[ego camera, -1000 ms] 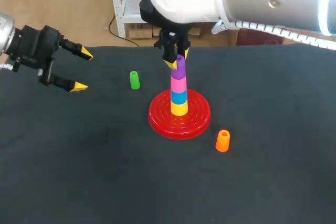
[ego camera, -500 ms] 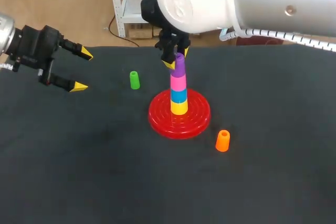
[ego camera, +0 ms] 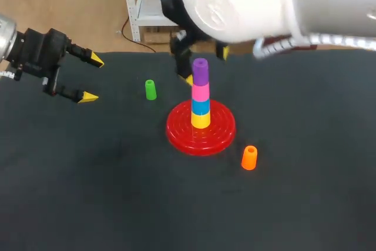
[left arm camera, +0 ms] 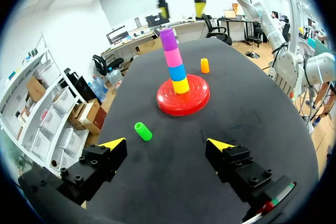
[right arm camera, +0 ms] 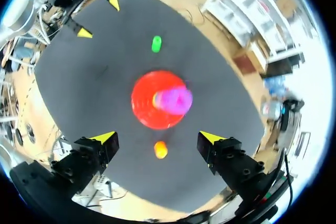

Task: Pick up and stack the cylinders on the red base in this order: pink,purple,orange,green

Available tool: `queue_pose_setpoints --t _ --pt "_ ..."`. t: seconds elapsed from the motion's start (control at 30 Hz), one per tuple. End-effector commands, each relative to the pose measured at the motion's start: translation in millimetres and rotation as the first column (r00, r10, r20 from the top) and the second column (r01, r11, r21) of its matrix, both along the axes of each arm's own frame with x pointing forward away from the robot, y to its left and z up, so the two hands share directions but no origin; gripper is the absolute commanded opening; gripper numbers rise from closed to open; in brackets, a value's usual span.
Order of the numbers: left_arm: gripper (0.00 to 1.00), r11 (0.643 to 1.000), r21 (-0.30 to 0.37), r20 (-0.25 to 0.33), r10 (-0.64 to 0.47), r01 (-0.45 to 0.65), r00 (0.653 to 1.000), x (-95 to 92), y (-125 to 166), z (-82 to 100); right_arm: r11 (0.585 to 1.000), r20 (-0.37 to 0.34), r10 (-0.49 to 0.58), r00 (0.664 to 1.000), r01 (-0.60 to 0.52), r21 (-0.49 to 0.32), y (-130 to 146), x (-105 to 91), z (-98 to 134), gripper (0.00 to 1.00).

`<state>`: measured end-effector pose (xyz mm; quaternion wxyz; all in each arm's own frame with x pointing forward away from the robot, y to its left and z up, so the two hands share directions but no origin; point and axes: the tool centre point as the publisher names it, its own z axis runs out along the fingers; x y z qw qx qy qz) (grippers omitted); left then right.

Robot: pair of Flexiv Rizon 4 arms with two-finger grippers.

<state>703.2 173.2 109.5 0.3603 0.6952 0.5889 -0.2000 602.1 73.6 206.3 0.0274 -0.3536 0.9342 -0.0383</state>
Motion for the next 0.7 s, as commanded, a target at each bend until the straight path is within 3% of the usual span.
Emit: queue_pose_setpoints --t 0.03,0.2,0.3,0.7 --pt "1.0 1.0 -0.003 0.006 0.001 -0.001 1.0 -1.6 0.7 -0.8 0.994 0.13 -0.052 0.99 0.039 0.099 -31.8 -67.5 -27.3 1.0" --pt "1.0 1.0 -0.003 0.006 0.001 -0.001 1.0 -1.6 0.7 -0.8 0.979 0.111 -0.156 0.982 0.139 0.146 -34.8 -95.9 -65.3 1.0" --pt "1.0 1.0 -0.003 0.006 0.001 -0.001 1.0 -1.6 0.7 -0.8 0.968 0.073 -0.207 0.976 0.194 0.159 -38.9 -101.0 -83.2 1.0" --pt "1.0 1.0 -0.003 0.006 0.001 -0.001 1.0 -1.6 0.7 -0.8 0.944 -0.056 -0.296 0.954 0.301 0.134 -63.7 -73.8 -121.9 1.0"
